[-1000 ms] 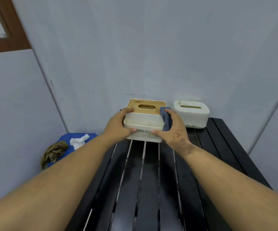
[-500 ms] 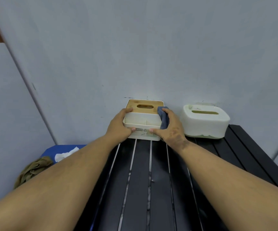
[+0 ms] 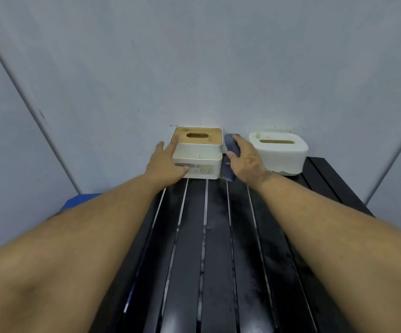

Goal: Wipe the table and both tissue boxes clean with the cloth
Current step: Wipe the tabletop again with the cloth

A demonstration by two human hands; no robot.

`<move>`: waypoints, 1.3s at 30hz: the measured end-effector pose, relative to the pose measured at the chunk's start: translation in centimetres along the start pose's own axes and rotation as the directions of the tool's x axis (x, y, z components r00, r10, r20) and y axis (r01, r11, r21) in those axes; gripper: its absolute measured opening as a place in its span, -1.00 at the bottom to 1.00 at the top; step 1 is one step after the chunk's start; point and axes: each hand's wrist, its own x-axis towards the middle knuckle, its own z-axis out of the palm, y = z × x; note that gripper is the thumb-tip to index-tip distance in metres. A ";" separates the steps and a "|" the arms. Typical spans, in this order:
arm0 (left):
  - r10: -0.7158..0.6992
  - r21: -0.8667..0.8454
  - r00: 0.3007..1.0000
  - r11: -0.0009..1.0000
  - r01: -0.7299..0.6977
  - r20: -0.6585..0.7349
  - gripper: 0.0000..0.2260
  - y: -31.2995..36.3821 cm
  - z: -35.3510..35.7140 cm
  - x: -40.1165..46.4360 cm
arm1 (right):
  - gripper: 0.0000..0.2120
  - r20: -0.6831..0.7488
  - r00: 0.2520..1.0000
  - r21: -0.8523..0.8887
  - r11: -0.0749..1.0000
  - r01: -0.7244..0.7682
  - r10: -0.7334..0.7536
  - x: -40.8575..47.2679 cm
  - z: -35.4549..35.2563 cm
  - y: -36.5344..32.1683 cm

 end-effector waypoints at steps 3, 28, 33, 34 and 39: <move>0.072 -0.014 0.997 0.997 -0.071 0.005 -0.27 1.2 -0.9 -4.7 | -0.51 0.000 1.000 0.073 0.997 0.004 -0.004 -3.8 -4.2 -1.3; 0.152 0.372 0.976 0.906 -0.201 0.157 -0.36 -1.5 -1.0 -33.0 | -0.55 0.072 0.972 -0.478 0.863 -0.162 0.223 -33.9 -16.4 6.2; 0.161 0.359 0.971 0.908 -0.217 0.178 -0.51 -1.3 -1.0 -33.0 | -0.52 0.261 0.965 -0.373 0.925 0.066 0.036 -32.4 -4.4 -1.0; 0.163 0.349 0.971 0.912 -0.217 0.177 -0.57 -1.4 -1.0 -32.9 | -0.52 0.307 0.952 -0.350 0.929 0.121 -0.008 -32.6 -1.9 -2.7; 0.154 0.335 0.980 0.923 -0.190 0.129 -0.65 -2.7 -1.7 -31.9 | -0.55 0.465 0.868 -0.264 0.909 0.322 -0.172 -32.2 0.0 -4.7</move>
